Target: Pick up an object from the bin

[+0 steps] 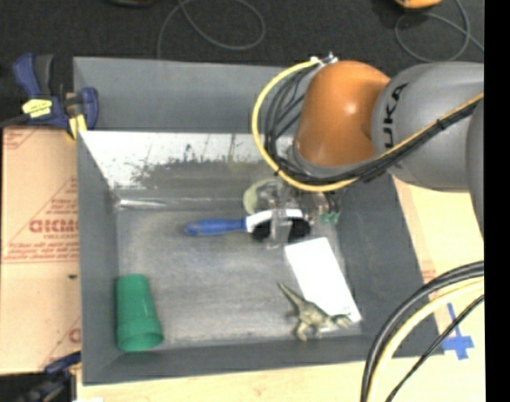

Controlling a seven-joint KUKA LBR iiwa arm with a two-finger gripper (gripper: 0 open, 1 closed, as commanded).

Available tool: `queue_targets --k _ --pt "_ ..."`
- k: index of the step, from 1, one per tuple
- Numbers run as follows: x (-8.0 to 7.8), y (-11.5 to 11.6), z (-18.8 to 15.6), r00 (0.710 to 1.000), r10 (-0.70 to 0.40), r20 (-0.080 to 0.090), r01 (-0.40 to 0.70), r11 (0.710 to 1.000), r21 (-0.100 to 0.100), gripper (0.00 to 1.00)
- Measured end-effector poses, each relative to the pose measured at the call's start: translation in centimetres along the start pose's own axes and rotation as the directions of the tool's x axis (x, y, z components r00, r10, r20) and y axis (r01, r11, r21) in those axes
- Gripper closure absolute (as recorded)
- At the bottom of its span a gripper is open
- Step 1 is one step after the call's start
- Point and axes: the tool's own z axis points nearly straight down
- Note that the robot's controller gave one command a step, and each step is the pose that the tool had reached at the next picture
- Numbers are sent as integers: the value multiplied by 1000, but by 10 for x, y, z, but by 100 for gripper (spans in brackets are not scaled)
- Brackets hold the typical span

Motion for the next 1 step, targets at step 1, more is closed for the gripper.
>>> queue_targets --k 1 --pt "-20 14 -31 1000 2 2 -2 1000 3 100"
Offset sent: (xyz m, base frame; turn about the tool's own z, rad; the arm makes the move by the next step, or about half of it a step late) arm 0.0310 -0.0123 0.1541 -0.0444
